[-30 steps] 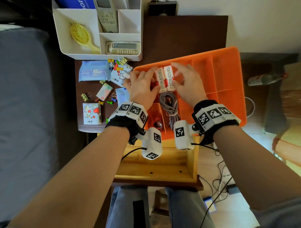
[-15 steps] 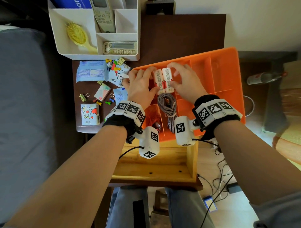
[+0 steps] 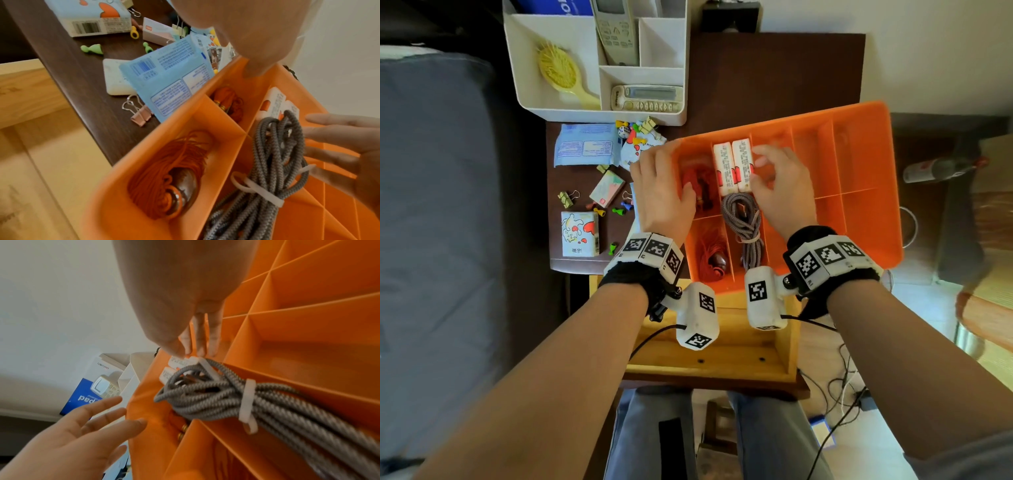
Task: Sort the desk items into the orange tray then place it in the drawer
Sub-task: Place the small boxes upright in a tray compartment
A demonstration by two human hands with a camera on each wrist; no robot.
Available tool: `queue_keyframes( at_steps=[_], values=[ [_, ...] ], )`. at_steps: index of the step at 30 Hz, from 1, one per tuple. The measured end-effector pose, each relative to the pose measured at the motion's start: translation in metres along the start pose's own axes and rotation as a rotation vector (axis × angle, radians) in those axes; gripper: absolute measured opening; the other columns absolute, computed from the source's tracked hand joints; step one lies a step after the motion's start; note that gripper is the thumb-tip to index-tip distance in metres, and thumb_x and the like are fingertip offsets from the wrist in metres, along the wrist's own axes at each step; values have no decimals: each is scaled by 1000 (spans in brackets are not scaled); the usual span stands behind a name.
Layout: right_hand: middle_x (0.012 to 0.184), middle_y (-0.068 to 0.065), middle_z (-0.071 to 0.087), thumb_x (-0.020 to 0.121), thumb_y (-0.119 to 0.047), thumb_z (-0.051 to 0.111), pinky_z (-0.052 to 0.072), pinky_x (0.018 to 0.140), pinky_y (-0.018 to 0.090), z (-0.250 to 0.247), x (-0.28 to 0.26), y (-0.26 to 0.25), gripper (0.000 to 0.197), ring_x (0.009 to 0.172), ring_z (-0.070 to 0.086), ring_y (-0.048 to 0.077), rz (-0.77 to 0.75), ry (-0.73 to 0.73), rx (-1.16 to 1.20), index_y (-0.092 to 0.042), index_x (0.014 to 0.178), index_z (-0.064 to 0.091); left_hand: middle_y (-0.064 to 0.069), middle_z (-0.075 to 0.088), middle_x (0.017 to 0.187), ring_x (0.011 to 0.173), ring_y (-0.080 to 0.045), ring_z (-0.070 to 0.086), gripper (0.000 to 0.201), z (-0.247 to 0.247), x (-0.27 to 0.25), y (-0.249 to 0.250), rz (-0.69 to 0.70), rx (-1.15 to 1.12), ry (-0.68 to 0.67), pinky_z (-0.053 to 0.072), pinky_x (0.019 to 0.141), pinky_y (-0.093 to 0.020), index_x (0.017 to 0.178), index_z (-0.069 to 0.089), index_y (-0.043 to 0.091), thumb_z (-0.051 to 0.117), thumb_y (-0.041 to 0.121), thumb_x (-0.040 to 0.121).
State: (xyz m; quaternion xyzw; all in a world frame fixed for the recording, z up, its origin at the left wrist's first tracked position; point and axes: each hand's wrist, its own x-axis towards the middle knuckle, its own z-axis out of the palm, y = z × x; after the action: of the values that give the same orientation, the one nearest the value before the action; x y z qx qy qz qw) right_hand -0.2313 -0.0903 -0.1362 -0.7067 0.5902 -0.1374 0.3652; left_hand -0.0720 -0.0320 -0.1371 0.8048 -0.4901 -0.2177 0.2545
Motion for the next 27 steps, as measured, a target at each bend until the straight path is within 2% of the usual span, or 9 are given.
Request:
queue_keyframes(
  at_steps=[3, 5, 7, 12, 17, 21, 23, 24, 27],
  values=[
    [115, 8, 60, 86, -11, 56, 52, 87, 45, 5, -5, -4, 28, 110, 58, 27, -4, 91, 6, -16, 114, 60, -17, 50, 121, 113, -33, 45, 47, -4, -7, -5, 12, -70, -15, 37, 97, -35, 122, 50, 4, 56, 5, 75],
    [106, 9, 64, 85, -12, 54, 54, 81, 43, 9, -9, -11, 23, 99, 61, 26, -36, 153, 30, -13, 106, 63, -14, 50, 121, 113, -29, 49, 44, -8, -9, -8, -6, -148, -19, 42, 93, -31, 123, 50, 8, 53, 4, 79],
    [96, 7, 66, 85, -12, 53, 54, 75, 39, 12, -14, -23, 19, 87, 62, 22, -82, 181, 68, -9, 99, 65, -12, 50, 119, 107, -25, 54, 38, -13, -12, -10, -18, -198, -21, 46, 85, -28, 121, 52, 9, 51, 5, 84],
    [91, 2, 69, 85, -11, 55, 52, 73, 30, 25, -29, -58, 17, 80, 62, 16, -148, 66, 164, -11, 95, 68, -8, 56, 111, 87, -9, 55, 26, -28, -22, -23, -13, -239, -30, 53, 72, -37, 110, 59, 11, 48, 7, 86],
    [88, 3, 69, 82, -10, 55, 51, 70, 31, 54, -44, -79, 15, 77, 63, 18, -128, -59, 208, -11, 90, 68, -10, 59, 109, 86, -14, 58, 26, -46, -33, -48, -36, -222, -32, 50, 73, -32, 103, 62, 8, 47, 8, 83],
    [90, 3, 69, 83, -8, 57, 53, 70, 39, 76, -55, -88, 14, 74, 62, 18, -99, -114, 201, -10, 91, 68, -11, 56, 113, 100, -25, 56, 26, -61, -41, -76, -108, -152, -22, 50, 79, -38, 107, 61, 9, 53, 4, 83],
    [91, 4, 68, 83, -8, 57, 54, 69, 39, 85, -59, -91, 15, 72, 62, 19, -91, -142, 190, -10, 94, 68, -11, 53, 120, 110, -27, 50, 32, -68, -45, -90, -166, -60, 2, 43, 86, -34, 113, 58, 11, 58, 6, 81],
    [90, 3, 68, 83, -8, 57, 54, 68, 39, 90, -60, -93, 15, 70, 61, 19, -87, -155, 189, -10, 94, 68, -11, 50, 124, 114, -28, 46, 37, -71, -46, -96, -205, -9, 19, 40, 88, -36, 116, 56, 11, 61, 9, 80],
    [90, 4, 68, 84, -7, 58, 49, 67, 29, 103, -62, -98, 15, 68, 56, 14, -72, -190, 174, -10, 95, 68, -11, 44, 132, 121, -30, 41, 55, -76, -50, -113, -326, 109, 40, 38, 93, -45, 126, 47, 13, 69, 18, 75]
  ],
)
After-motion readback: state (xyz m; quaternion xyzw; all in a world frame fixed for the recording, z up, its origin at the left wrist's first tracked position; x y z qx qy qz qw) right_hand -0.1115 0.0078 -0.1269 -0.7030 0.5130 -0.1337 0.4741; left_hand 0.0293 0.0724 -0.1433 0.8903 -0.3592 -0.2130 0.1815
